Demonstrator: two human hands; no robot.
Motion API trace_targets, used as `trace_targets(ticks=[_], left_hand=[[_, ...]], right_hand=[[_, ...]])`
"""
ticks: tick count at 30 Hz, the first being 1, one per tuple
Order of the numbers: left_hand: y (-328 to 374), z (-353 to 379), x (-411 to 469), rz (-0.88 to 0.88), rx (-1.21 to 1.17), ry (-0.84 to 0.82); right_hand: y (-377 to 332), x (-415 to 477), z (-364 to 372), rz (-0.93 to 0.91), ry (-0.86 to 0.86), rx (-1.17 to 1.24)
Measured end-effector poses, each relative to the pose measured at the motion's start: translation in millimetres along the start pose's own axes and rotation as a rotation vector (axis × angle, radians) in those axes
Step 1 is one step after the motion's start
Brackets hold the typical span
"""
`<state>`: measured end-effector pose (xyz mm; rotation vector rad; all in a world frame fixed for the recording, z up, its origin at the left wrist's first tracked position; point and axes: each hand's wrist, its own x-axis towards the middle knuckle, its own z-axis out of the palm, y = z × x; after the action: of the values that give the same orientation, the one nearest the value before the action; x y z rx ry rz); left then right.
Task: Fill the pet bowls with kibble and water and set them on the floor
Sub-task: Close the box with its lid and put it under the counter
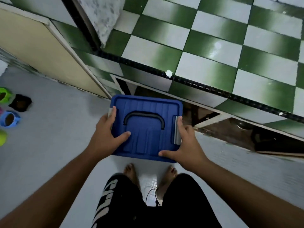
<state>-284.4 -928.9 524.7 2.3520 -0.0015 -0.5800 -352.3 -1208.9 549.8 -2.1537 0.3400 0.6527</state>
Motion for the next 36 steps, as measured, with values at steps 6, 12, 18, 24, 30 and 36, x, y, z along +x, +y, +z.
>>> trace_targets(ticks=[6,12,18,24,30,36], left_hand=[[-61.5,92.2,70.4,0.006,0.087,-0.134],[-119.1,172.5,195.8,0.081,0.195,-0.209],[-148.1,223.6,334.3,0.179,0.339,-0.148],[-156.1,247.0,435.7,0.242,0.454,-0.135],[-154.5,253.2,473.0,0.27,0.433,-0.106],[-165.1,257.4,499.1,0.292,0.384,-0.132]], right_hand=[[87.8,78.0,67.8,0.081,0.042,0.011],[172.4,208.4,112.3,0.094,0.122,0.001],[216.5,341.0,115.7,0.067,0.154,0.039],[240.5,437.1,110.4,-0.02,0.164,0.176],[249.5,475.5,107.6,-0.05,0.225,0.173],[260.1,490.7,115.6,-0.093,0.226,0.307]])
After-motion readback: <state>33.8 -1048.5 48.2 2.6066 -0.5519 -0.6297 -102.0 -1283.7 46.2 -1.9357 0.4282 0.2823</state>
